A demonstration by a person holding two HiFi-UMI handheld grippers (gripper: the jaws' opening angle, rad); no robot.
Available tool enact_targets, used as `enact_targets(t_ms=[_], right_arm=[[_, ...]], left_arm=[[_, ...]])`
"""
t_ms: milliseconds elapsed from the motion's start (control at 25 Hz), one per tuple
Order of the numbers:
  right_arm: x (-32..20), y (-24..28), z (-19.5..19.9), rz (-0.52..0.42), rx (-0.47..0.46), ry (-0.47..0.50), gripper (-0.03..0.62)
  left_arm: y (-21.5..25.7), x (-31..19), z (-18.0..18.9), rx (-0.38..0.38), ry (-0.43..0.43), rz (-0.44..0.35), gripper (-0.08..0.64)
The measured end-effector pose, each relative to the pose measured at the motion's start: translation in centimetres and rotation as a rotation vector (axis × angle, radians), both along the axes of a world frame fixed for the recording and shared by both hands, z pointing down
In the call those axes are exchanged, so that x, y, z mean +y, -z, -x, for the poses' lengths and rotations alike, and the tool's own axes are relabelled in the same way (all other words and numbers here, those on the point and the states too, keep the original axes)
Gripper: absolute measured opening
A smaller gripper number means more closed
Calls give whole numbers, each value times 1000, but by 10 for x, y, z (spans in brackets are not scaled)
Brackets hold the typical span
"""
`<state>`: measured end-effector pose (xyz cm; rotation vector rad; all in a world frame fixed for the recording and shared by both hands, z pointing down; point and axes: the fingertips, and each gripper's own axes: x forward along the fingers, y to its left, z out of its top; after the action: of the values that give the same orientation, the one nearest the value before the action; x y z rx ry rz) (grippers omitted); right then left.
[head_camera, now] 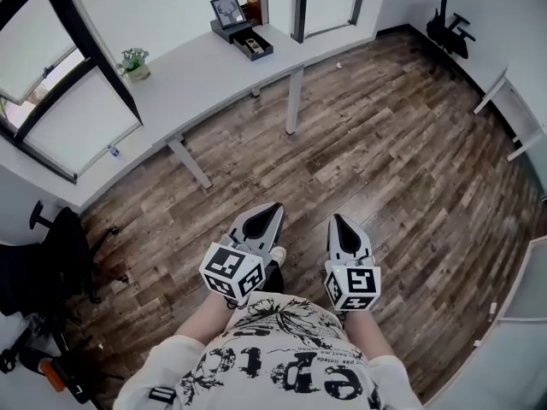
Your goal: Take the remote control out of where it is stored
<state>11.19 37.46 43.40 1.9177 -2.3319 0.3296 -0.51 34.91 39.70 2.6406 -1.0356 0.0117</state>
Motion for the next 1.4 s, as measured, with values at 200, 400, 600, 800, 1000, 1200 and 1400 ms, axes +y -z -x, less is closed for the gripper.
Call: enact_targets(t_ms=[200, 400, 600, 800, 1000, 1200, 1400], right_arm=[[-88, 13, -1, -13, -3, -23, 2], [-167, 12, 7, -2, -13, -33, 2], [-215, 9, 21, 15, -22, -4, 2], [-250, -3, 15, 41, -21, 37, 2], [-299, -13, -5, 48, -35, 100, 2], [-364, -8, -32, 21, -41, 192, 2], [-427, 2, -78, 5, -50, 263, 2]], left_arm=[[11, -88, -3, -5, -39, -10, 11], [15, -161, 10, -8, -33, -27, 11], [9, -212, 26, -13, -1, 6, 11], [-1, -243, 16, -33, 24, 19, 11], [-10, -280, -3, -47, 98, 26, 11], [-12, -329, -29, -54, 210, 24, 11], [0, -377, -75, -50, 295, 9, 11]])
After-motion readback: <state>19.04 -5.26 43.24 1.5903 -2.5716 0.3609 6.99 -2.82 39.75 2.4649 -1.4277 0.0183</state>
